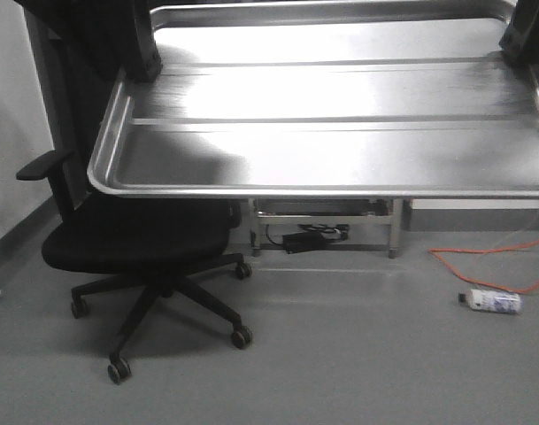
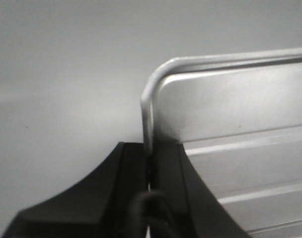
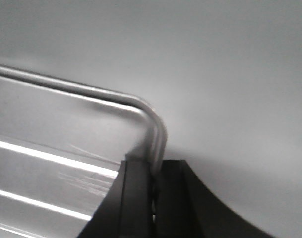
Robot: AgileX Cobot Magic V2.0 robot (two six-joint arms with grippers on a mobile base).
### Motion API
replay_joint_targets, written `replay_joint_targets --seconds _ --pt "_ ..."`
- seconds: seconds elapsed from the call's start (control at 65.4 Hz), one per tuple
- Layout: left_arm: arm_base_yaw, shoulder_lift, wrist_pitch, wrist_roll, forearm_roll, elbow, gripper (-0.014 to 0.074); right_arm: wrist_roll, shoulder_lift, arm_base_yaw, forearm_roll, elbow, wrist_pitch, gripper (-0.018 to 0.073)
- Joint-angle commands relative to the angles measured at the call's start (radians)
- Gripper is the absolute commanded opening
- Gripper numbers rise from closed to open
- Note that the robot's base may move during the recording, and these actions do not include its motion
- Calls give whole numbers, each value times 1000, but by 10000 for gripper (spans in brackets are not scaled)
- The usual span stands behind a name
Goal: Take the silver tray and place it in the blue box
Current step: 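Keep the tray held level with both grippers while driving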
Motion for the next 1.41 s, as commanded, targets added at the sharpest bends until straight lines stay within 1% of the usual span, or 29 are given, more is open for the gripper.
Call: replay_joint_targets --seconds 0.0,1.391 --pt "-5 -37 17 23 50 -21 -105 -21 -32 -3 -63 -39 -28 60" --pt "-5 -36 17 23 50 -21 -105 -21 -32 -3 -63 -39 -26 60"
